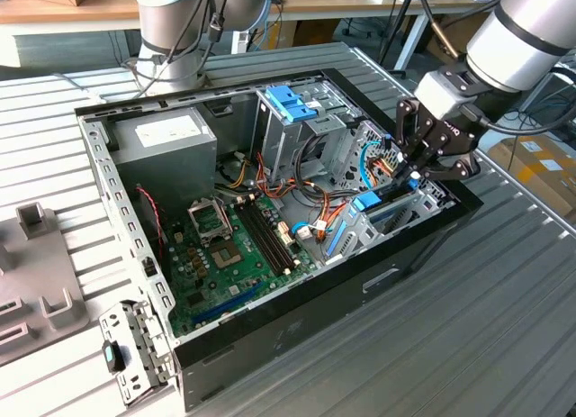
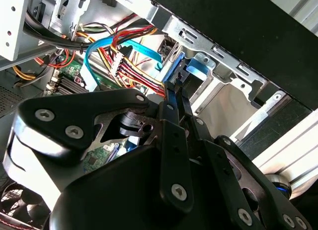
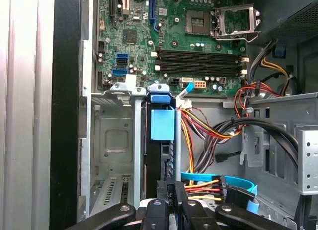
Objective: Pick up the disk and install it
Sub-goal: 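Insert the first disk wire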
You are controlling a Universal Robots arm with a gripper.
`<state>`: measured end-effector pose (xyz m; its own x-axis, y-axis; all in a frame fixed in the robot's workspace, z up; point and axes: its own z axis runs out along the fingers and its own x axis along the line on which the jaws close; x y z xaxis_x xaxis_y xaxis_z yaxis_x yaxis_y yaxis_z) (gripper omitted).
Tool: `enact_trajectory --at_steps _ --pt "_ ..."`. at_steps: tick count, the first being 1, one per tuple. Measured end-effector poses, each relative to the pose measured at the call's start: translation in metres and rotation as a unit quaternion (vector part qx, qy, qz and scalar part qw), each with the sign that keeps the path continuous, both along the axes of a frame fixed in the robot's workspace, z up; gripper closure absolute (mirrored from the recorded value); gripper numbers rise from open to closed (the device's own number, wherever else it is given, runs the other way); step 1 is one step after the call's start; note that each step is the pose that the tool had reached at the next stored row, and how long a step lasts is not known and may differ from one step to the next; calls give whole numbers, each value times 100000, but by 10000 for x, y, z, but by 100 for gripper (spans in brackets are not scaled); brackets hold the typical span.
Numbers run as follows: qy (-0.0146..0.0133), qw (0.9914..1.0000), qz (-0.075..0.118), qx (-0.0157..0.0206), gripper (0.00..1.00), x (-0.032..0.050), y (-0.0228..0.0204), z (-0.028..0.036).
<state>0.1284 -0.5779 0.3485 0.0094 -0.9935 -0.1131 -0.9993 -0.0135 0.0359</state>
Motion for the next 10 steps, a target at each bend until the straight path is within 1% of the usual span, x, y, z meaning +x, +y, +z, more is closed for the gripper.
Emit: enact_trajectory --at_steps 5,10 --pt "1 100000 2 -2 83 0 8 -32" --pt "4 100000 0 -18 83 1 15 -50"
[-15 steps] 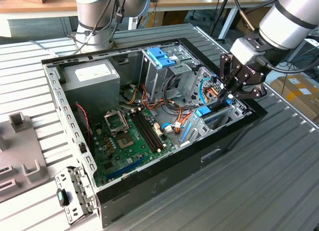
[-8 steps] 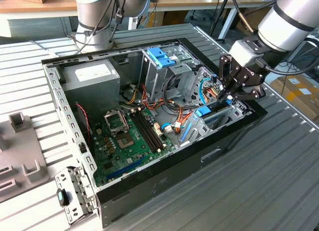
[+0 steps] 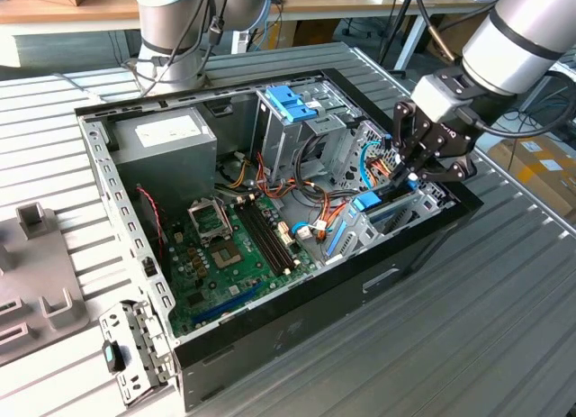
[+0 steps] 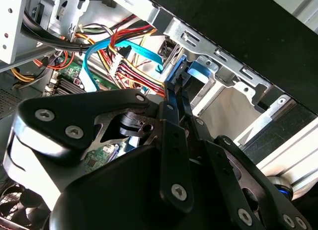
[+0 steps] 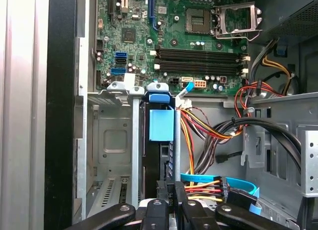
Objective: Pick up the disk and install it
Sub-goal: 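Insert the first disk wire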
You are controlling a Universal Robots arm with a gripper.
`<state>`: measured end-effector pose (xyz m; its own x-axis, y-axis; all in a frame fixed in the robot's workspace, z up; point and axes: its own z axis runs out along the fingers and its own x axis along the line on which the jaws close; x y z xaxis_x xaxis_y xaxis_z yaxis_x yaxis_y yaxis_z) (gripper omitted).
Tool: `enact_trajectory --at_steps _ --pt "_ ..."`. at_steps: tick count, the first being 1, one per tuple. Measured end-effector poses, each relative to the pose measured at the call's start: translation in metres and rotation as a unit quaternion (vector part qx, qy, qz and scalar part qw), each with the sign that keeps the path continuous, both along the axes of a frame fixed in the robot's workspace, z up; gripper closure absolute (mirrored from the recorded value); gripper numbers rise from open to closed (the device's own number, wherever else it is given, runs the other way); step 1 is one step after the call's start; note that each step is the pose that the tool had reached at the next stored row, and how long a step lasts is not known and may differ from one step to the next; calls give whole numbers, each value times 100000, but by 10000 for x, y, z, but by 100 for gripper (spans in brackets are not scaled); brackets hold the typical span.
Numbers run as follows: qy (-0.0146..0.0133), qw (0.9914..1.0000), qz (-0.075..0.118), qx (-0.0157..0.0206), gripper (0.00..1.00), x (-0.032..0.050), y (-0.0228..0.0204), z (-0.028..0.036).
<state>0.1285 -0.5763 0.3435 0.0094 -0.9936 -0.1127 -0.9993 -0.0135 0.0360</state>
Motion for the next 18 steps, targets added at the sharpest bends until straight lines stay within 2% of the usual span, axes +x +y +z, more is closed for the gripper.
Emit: enact_trajectory --at_steps 5,11,18 --pt "-2 100000 0 11 83 1 -9 -5" --pt "-3 100000 2 16 83 5 -10 18" --pt "-1 100000 2 8 83 9 -34 18"
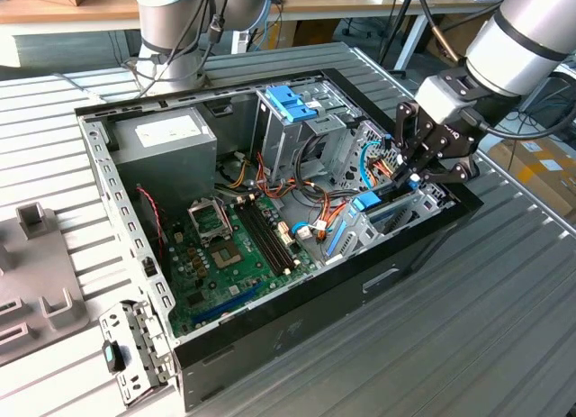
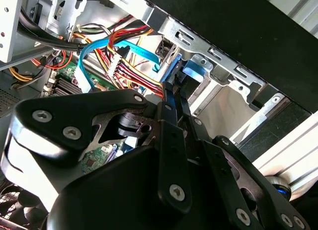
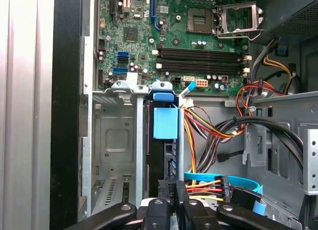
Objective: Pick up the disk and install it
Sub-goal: 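Insert the first disk wire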
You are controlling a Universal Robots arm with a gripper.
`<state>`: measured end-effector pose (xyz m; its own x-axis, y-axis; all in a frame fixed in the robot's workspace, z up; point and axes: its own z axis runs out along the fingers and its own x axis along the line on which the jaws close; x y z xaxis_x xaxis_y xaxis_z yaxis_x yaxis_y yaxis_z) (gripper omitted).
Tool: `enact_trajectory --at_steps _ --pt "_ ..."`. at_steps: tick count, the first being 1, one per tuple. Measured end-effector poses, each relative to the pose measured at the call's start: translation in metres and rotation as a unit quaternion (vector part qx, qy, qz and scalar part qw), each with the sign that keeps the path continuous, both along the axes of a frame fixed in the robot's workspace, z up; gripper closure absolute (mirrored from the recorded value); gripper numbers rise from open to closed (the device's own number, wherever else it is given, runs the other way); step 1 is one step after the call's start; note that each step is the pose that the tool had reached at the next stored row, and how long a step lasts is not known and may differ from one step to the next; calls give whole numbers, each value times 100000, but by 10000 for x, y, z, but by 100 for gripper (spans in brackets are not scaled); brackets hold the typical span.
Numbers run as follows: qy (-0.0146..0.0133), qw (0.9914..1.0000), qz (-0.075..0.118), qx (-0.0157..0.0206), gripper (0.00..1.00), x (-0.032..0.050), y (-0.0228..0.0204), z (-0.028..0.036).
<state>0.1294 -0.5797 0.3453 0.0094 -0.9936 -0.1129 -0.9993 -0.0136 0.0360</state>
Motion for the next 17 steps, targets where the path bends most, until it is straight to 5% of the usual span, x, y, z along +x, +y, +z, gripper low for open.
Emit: enact_trajectory --at_steps 8,14,15,17 --pt "135 100000 3 -12 83 6 0 -35" --pt "126 100000 -5 -157 83 34 2 -17" --pt "131 99999 -2 -332 83 35 35 4" --pt "129 99999 3 -328 83 33 13 2"
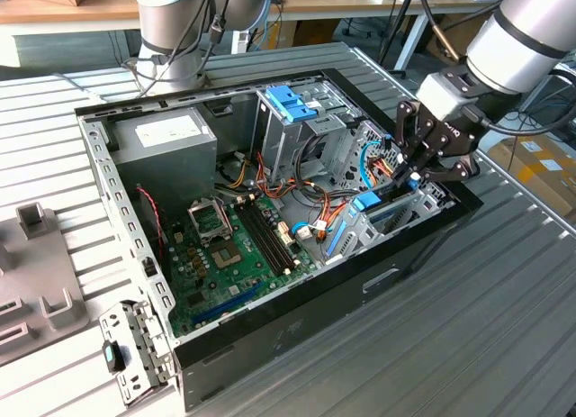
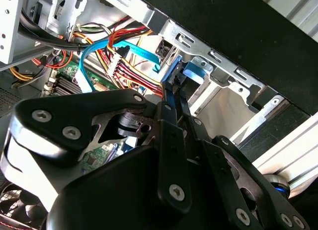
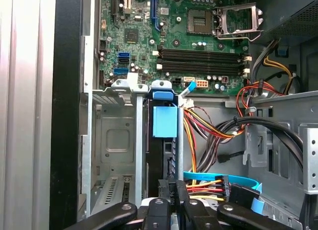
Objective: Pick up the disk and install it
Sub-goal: 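Insert the first disk wire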
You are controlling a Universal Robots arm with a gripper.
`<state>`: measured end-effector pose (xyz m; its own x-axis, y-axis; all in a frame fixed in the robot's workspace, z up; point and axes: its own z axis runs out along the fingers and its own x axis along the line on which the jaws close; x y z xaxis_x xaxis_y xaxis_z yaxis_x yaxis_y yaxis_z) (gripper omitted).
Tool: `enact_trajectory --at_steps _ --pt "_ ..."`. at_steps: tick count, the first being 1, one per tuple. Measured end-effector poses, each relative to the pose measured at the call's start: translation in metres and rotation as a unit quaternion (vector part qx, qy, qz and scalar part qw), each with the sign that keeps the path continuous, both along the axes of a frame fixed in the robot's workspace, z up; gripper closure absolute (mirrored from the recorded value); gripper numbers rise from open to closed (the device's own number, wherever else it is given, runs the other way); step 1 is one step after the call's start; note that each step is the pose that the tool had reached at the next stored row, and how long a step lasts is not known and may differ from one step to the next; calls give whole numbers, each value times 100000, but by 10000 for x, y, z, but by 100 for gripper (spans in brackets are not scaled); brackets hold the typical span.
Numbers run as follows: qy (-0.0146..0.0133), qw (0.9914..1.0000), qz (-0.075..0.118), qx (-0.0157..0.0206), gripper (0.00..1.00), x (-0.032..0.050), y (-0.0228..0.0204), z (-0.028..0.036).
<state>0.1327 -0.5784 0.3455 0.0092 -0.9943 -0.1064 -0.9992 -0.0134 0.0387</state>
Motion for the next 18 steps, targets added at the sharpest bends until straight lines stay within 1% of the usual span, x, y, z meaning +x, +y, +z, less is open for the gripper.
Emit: enact_trajectory --at_steps 8,13,18 --pt "2 100000 -3 -5 83 -7 5 -15" --pt "3 100000 2 -1 83 -7 19 -24" --pt "59 100000 3 4 83 -7 17 -63"
